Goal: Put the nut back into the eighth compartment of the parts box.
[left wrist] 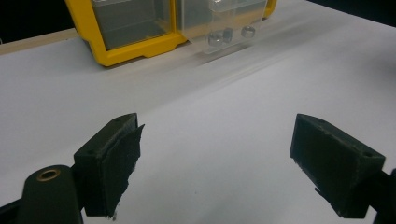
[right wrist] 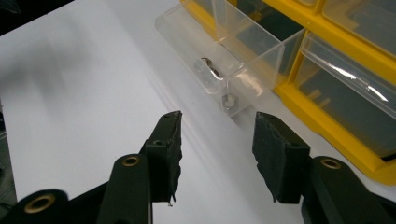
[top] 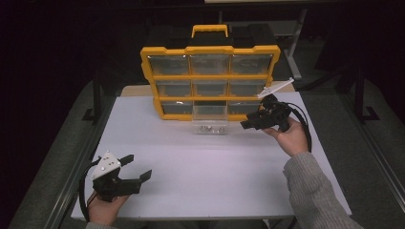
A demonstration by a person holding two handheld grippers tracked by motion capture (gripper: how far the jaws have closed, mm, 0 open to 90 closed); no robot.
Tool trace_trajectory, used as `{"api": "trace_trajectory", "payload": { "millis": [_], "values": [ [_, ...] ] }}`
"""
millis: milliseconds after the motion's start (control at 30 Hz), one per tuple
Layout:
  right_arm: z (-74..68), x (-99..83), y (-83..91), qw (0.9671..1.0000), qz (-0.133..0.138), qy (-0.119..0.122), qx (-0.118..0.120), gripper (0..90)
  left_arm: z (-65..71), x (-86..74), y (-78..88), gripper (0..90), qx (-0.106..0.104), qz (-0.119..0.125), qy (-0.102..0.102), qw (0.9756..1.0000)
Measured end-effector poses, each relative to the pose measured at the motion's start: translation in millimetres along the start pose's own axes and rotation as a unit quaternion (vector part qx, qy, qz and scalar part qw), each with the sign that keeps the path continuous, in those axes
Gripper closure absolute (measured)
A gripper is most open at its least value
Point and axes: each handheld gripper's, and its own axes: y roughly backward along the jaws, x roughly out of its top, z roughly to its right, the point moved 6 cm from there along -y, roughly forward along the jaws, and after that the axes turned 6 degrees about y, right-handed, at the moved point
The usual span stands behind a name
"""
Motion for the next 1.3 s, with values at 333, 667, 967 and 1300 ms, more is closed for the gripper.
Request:
{"api": "trace_trajectory", "payload": {
  "millis": [333, 667, 967, 1300],
  "values": [
    [-2.5, -18.3, 7.0, 0.9999, 0.007, -0.004, -0.007, 46.2, -0.3, -0.3, -0.8, 15.8, -0.001, 0.002, 0.002, 1.0],
    [-7.2, -35.0, 11.5, 0.9998, 0.012, -0.005, -0.015, 42.6, 0.9, -0.7, -1.0, 15.8, -0.001, 0.0, 0.0, 1.0],
    [-13.6, -51.0, 13.8, 0.9996, 0.018, -0.005, -0.019, 38.5, 0.1, -1.4, -0.4, 15.9, -0.001, -0.004, -0.003, 1.0],
    [-18.2, -68.0, 14.8, 0.9993, 0.025, -0.013, -0.026, 33.8, 0.0, -1.9, -1.0, 15.8, -0.001, -0.007, -0.007, 0.9999]
  ]
}}
